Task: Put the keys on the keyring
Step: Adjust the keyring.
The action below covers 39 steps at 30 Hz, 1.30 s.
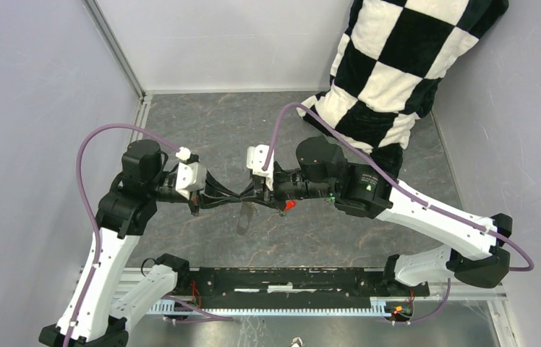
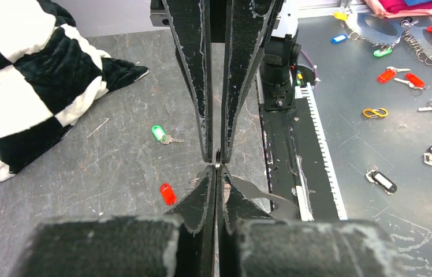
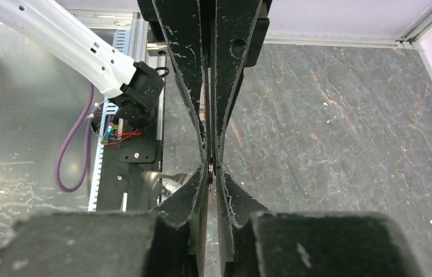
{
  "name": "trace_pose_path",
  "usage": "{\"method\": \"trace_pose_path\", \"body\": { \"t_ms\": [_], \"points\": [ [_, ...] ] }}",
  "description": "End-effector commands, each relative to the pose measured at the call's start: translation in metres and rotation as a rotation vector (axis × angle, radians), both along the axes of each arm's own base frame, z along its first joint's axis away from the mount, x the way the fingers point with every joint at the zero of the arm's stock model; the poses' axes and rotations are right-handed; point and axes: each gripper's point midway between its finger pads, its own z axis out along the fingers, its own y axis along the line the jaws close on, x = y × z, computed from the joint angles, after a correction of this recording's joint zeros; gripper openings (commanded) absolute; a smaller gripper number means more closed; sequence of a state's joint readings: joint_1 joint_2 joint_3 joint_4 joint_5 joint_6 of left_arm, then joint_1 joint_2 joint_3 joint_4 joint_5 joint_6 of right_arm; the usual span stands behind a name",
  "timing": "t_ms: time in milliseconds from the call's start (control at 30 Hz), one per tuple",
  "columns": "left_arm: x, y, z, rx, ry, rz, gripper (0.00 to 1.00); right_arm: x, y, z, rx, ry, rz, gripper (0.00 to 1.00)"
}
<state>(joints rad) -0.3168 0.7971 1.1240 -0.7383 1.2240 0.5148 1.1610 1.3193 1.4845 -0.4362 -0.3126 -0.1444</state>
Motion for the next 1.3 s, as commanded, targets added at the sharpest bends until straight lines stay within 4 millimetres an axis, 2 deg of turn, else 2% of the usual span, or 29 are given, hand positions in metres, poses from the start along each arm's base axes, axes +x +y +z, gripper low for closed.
{"method": "trace_pose_path", "body": {
  "t_ms": [0,100,200,300,467,500,533,567,600,667,733,900,1100,1267],
  "points": [
    [-0.004,-0.001,0.010,-0.020,-0.081,-0.028,0.02,0.000,-0.005,0.012,0.000,-0.022,0.006,0.16],
    [-0.004,-0.001,0.010,-0.020,-0.081,-0.027,0.02,0.000,-0.006,0.011,-0.011,-0.022,0.003,0.20],
    [-0.004,-0.001,0.010,-0.021,-0.079,-0.031,0.02,0.002,-0.006,0.011,-0.011,-0.023,-0.008,0.13],
    [-0.005,-0.001,0.010,-0.023,-0.075,-0.035,0.02,0.004,-0.004,0.013,0.007,-0.025,-0.022,0.02],
    [-0.007,-0.001,0.010,-0.026,-0.063,-0.043,0.02,0.005,-0.002,0.018,0.081,-0.022,-0.032,0.01],
    [-0.007,-0.001,0.010,-0.026,-0.061,-0.043,0.05,0.005,-0.001,0.019,0.100,-0.021,-0.039,0.01],
    [-0.007,-0.002,0.009,-0.025,-0.055,-0.042,0.15,0.006,0.000,0.023,0.133,-0.024,-0.047,0.01],
    [-0.007,-0.002,0.010,-0.024,-0.050,-0.040,0.34,0.007,-0.002,0.022,0.153,-0.022,-0.060,0.01],
    [-0.006,-0.002,0.011,-0.024,-0.043,-0.038,0.41,0.008,-0.004,0.027,0.193,-0.026,-0.071,0.01],
    [-0.005,-0.001,0.014,-0.022,-0.032,-0.022,0.50,0.008,-0.011,0.029,0.259,-0.029,-0.094,0.01],
    [-0.003,0.000,0.017,-0.015,-0.027,0.005,0.54,0.006,-0.021,0.038,0.343,-0.042,-0.114,0.01],
    [-0.005,0.004,0.019,0.006,-0.019,0.034,0.55,0.001,-0.035,0.047,0.459,-0.053,-0.117,0.01],
    [-0.006,0.003,0.012,-0.003,0.013,0.033,0.47,-0.011,-0.041,0.053,0.581,-0.024,-0.074,0.01],
    [-0.006,-0.003,0.025,-0.064,0.051,0.009,0.41,-0.015,-0.038,0.050,0.620,0.004,-0.046,0.01]
  ]
}}
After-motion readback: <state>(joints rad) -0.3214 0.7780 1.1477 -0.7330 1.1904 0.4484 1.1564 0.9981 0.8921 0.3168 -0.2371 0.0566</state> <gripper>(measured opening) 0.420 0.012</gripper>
